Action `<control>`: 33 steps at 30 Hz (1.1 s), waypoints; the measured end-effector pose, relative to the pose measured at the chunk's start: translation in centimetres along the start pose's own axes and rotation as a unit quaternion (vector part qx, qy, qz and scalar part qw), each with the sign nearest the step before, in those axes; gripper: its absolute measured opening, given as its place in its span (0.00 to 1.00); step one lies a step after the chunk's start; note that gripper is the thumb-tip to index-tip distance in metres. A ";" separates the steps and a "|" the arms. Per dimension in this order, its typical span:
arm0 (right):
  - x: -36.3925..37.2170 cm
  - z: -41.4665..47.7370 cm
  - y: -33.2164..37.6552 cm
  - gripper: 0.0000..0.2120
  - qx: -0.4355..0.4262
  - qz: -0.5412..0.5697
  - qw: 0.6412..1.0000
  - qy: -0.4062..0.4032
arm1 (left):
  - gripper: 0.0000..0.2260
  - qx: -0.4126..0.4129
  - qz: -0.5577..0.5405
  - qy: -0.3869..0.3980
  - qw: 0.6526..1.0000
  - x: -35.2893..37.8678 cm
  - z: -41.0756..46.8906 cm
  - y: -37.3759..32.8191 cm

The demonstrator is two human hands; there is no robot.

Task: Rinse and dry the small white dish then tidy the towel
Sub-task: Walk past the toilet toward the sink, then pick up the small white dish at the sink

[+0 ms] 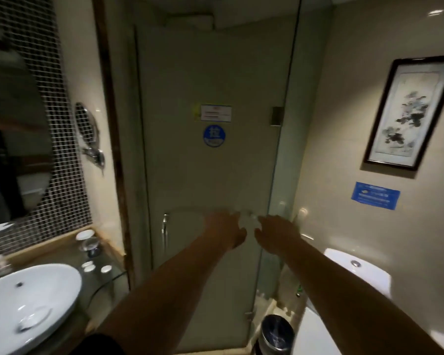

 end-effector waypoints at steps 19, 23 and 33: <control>5.1 -5.0 45.7 0.17 -0.471 0.109 0.875 0.015 | 0.25 -0.431 0.126 0.031 0.893 -1.3 -26.2 36.3; 4.4 -5.4 49.0 0.20 -0.476 0.096 0.874 0.002 | 0.25 -0.460 0.125 0.027 0.879 -1.5 -29.1 39.7; 5.7 -1.7 53.8 0.14 -0.433 0.030 0.900 0.043 | 0.26 -0.440 0.093 0.063 0.891 1.6 -28.4 45.6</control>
Point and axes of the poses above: each hand's wrist, its own z-axis towards the middle knuckle, its own x-axis out of the palm, y = z × x, the point moved 10 cm from there along z, towards the middle knuckle
